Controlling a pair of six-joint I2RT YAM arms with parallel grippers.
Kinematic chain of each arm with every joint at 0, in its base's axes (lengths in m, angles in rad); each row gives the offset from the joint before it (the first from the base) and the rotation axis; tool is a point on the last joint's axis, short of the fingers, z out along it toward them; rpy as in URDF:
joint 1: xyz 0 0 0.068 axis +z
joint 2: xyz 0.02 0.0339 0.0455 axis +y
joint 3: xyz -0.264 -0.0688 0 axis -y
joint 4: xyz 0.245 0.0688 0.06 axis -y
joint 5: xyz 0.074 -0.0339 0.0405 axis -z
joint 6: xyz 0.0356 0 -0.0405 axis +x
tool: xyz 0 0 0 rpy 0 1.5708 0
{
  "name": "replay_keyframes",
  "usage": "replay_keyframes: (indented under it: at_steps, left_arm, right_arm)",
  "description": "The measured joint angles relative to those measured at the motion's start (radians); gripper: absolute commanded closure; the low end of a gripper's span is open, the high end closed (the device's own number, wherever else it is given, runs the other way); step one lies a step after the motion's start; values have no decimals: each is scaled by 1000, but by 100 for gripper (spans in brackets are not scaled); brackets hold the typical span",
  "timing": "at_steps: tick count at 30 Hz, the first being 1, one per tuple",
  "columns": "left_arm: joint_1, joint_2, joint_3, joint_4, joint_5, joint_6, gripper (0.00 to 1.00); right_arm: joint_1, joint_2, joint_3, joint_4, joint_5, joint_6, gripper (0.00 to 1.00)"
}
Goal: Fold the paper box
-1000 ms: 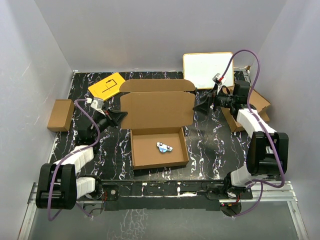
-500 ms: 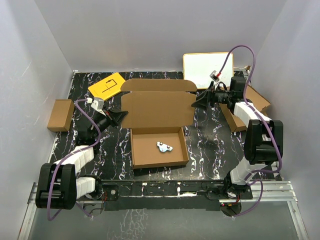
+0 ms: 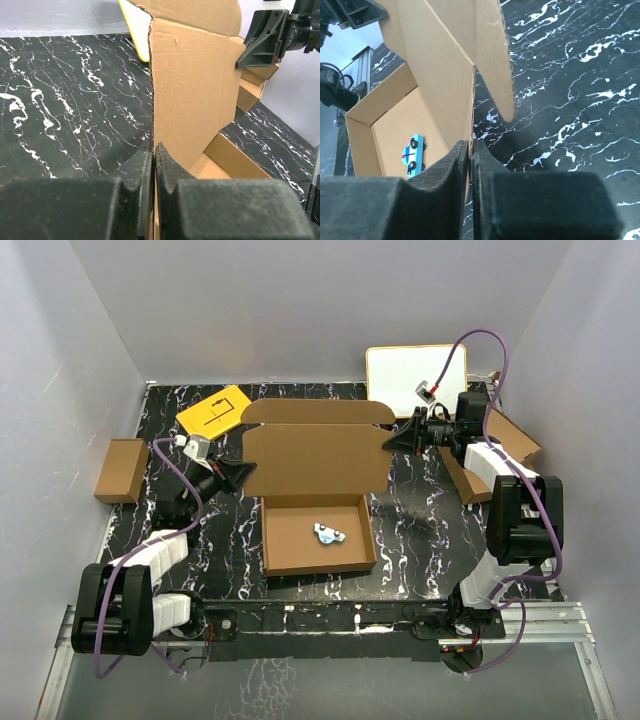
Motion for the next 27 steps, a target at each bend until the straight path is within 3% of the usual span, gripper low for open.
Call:
replay_keyframes:
  at_steps: [1, 5, 9, 15, 18, 27]
  left_arm:
    - [0, 4, 2, -3, 0, 2, 100]
    - [0, 7, 15, -33, 0, 11, 84]
    - [-2, 7, 31, -79, 1, 19, 60]
    - [-2, -3, 105, -227, 2, 56, 48]
    - [-2, -11, 150, -305, 0, 77, 38]
    - [-2, -37, 232, -513, -34, 142, 39]
  right_arm:
    - [0, 0, 0, -1, -6, -3, 92]
    - [0, -14, 0, -4, -19, -17, 92]
    - [-5, -56, 0, -26, -21, -69, 92]
    - [-17, -104, 0, -76, -20, -150, 92]
    - [-18, -111, -2, -93, -15, -165, 92]
    - [-19, -137, -2, -114, 6, -188, 92]
